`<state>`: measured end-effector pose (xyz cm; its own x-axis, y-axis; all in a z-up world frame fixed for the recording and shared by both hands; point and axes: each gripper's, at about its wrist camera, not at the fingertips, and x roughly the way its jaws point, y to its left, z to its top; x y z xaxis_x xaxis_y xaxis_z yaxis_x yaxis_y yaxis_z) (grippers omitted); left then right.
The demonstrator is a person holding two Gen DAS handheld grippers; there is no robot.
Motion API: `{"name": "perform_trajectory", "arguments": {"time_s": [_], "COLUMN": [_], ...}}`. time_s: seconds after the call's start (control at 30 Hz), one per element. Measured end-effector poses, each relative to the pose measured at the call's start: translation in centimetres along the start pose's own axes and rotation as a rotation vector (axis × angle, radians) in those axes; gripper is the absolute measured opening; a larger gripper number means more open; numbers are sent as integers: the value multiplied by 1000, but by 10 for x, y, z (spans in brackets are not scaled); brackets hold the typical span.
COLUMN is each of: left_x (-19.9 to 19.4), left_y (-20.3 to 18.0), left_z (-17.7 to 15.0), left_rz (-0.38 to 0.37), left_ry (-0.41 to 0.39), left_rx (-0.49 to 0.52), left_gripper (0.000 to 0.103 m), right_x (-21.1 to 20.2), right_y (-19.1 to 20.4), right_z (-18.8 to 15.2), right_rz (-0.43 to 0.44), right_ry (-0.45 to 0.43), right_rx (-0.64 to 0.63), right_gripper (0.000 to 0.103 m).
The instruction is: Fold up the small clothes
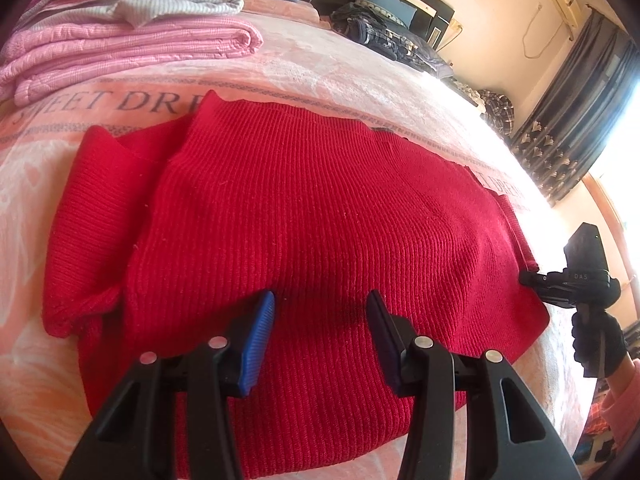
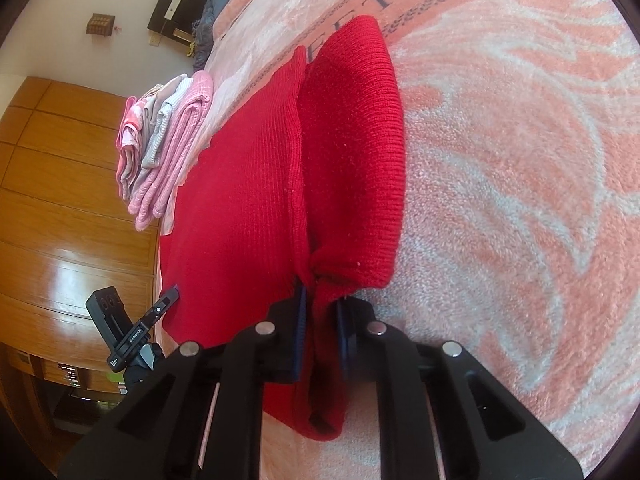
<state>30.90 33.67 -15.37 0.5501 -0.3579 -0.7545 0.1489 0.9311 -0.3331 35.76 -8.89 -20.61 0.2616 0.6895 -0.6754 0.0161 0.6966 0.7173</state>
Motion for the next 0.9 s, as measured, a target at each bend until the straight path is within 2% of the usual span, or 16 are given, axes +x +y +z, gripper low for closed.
{"name": "perform_trajectory", "arguments": {"time_s": [0.27, 0.4, 0.5, 0.63, 0.77, 0.9], "left_x": [-1, -10, -25, -43, -54, -61], "left_y": [4, 7, 10, 24, 43, 65], "left_z": [0, 2, 4, 5, 4, 0], "left_rz": [-20, -38, -58, -90, -97, -103], "left_ry": [-5, -13, -38, -67, -82, -89], "left_rx": [-5, -32, -38, -69, -101, -145], "left_gripper": [48, 48, 48, 48, 49, 49], "right_x": [2, -6, -11, 3, 39, 101], "right_y": [2, 18, 51, 116, 188, 245], "right_z": [0, 3, 12, 23, 18, -3], "right_rz": [-14, -3, -8, -56, -60, -107], "right_ry": [-14, -23, -26, 7, 61, 155], "right_rx": [6, 1, -33, -134, -261, -386], "right_gripper": [10, 10, 10, 10, 10, 10]}}
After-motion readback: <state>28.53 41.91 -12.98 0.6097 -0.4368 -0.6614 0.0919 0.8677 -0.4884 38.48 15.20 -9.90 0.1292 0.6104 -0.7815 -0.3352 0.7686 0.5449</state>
